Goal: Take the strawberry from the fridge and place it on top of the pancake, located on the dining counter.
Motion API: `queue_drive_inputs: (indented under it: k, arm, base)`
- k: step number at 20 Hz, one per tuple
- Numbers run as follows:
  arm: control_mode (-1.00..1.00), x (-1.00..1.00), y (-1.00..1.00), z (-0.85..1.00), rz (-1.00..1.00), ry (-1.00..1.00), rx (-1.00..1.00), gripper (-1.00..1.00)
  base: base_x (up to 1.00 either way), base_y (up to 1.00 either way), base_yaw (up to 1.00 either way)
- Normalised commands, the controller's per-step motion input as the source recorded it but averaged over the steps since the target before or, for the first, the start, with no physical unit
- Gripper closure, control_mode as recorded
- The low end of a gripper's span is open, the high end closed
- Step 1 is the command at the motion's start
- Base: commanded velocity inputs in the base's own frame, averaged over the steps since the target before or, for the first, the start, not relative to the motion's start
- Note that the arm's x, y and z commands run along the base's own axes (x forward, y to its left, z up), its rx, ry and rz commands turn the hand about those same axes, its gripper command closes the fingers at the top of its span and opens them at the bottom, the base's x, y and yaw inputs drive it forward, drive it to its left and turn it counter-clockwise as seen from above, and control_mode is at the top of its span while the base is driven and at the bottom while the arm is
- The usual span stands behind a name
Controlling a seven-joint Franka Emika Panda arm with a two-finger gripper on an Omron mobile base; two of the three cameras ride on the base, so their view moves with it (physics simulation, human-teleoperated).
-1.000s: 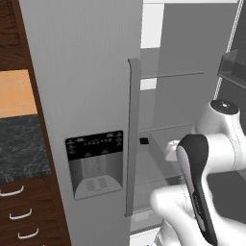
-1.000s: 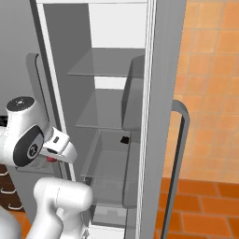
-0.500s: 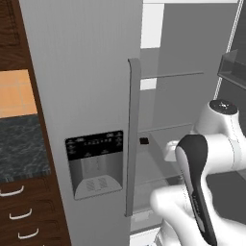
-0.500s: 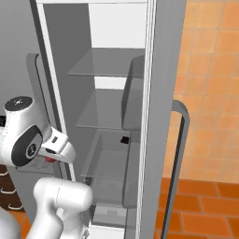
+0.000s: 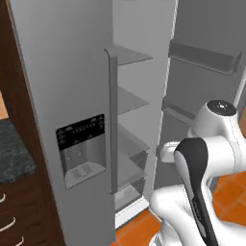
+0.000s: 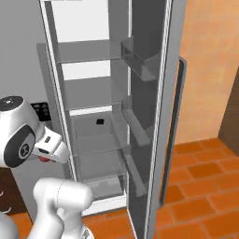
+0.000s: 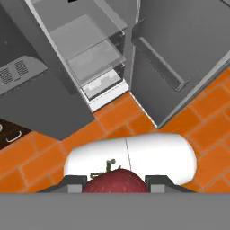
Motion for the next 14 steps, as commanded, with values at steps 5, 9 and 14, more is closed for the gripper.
queue_drive_inputs:
  k: [5,9,14]
  arm:
    - [1.00,0.00,0.00,0.00,0.00,0.00,0.00,1.00]
    - [1.00,0.00,0.00,0.00,0.00,0.00,0.00,1.00]
    - [1.00,0.00,0.00,0.00,0.00,0.00,0.00,1.00]
  base:
    - [-0.71,0.06,-0.83]
    - [-0.41,0.12,-0.88]
    - [-0.27,0.08,-0.90]
